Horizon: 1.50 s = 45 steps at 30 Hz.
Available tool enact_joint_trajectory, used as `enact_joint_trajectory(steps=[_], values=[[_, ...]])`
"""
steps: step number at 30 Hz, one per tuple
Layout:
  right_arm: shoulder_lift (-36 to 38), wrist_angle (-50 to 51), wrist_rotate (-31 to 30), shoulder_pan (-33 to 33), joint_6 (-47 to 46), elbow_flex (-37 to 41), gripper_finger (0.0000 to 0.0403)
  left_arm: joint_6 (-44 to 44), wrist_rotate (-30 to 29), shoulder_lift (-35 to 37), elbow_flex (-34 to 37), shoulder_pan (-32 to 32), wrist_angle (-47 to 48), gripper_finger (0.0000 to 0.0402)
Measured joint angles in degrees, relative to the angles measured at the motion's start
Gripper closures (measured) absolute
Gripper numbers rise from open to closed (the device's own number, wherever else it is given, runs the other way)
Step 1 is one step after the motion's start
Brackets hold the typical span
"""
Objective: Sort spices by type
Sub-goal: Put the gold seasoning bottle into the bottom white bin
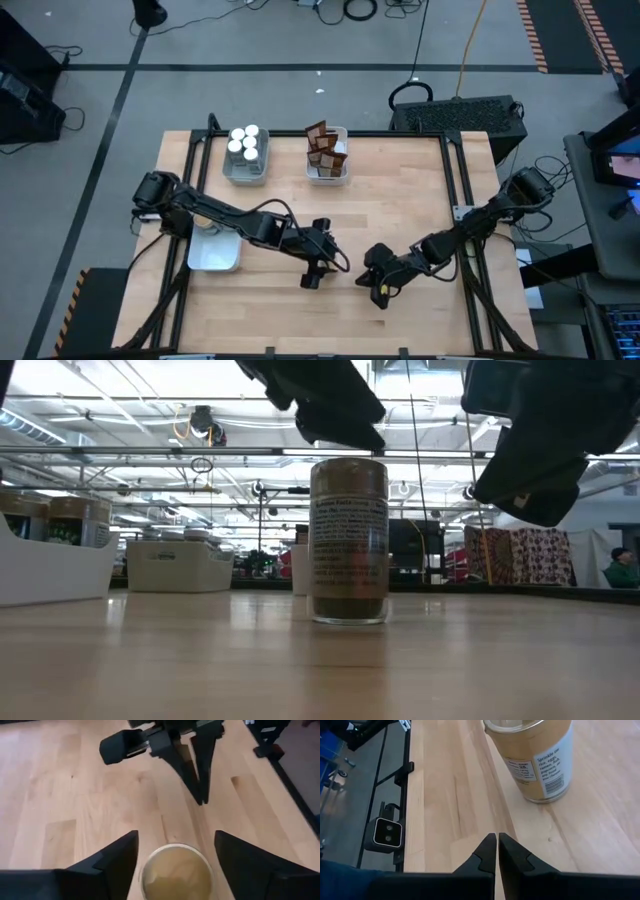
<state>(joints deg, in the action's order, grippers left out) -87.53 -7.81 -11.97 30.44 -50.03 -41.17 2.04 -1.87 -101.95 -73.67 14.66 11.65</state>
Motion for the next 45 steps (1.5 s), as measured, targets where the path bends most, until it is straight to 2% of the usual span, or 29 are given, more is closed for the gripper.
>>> enact_joint_trajectory(steps=[7,13,25,39,45], values=[[0.00,0.90,0.07,0.00,0.35,0.00,0.0403,-3.90,-1.03,-1.12,0.07,0.00,-0.05,0.0072],[0.00,1.33,0.26,0.00,0.32,0.00,0.0403,-3.88,-1.40,-2.67,0.08,0.00,-0.32,0.0046],[0.00,2.53,0.19,0.00,-0.03,0.00,0.0403,-0.94,1.25,-3.85,0.07,-0.06,4.14,0.0045],[0.00,2.51,0.02,-0.79,1.24,0.00,0.0403,0.25,-1.75,-3.85,0.07,-0.07,5.39,0.0046],[0.00,2.51,0.02,-0.79,1.27,0.00,0.0403,3.66,-2.18,-3.85,0.07,-0.26,5.43,0.0085]])
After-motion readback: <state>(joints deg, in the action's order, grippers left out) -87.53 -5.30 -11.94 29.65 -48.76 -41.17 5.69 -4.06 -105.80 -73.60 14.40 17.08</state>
